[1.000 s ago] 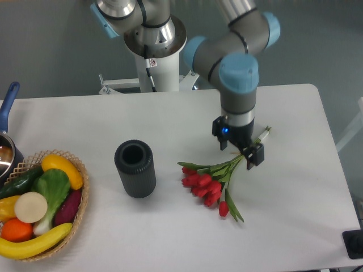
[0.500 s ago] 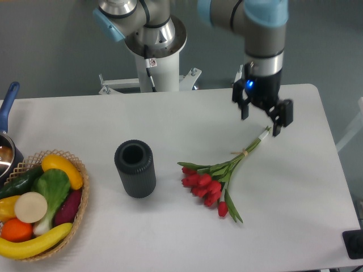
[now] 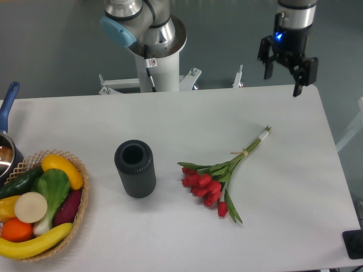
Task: Place the flowers on the table
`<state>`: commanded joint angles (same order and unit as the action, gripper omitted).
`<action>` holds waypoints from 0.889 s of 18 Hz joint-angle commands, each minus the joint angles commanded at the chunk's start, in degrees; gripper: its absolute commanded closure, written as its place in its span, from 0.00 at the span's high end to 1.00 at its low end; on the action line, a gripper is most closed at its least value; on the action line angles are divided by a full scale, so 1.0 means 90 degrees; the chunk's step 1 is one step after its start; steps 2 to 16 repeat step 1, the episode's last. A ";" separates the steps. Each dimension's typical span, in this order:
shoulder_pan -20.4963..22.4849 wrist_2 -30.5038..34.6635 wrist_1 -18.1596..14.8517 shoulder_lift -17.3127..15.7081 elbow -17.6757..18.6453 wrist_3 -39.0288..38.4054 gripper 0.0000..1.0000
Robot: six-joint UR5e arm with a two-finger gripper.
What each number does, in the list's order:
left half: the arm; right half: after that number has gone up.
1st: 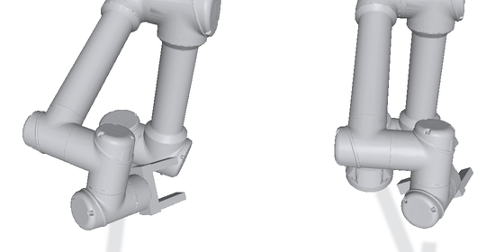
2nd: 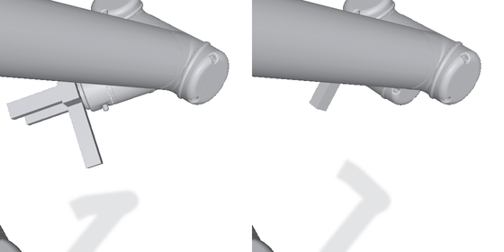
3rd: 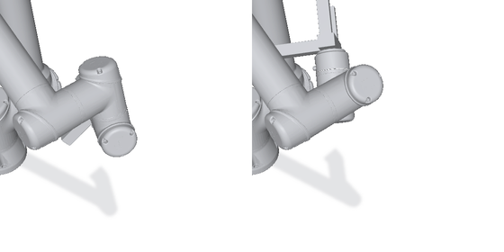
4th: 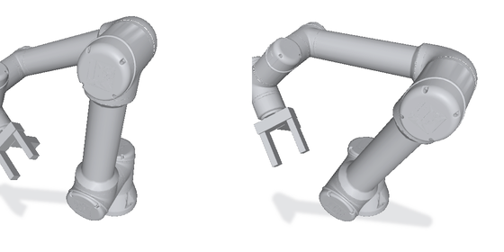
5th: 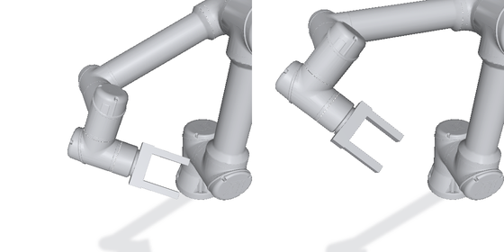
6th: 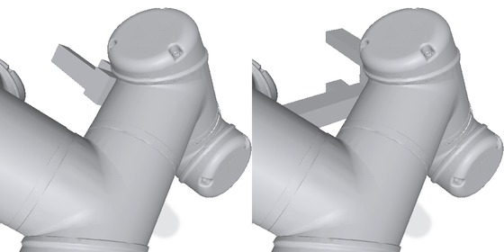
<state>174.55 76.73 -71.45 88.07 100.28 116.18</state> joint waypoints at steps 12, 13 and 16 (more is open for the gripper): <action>0.0020 -0.0010 -0.0010 -0.0010 0.0000 0.0011 1.00; 0.0020 -0.0010 -0.0010 -0.0010 0.0000 0.0011 1.00; 0.0020 -0.0010 -0.0010 -0.0010 0.0000 0.0011 1.00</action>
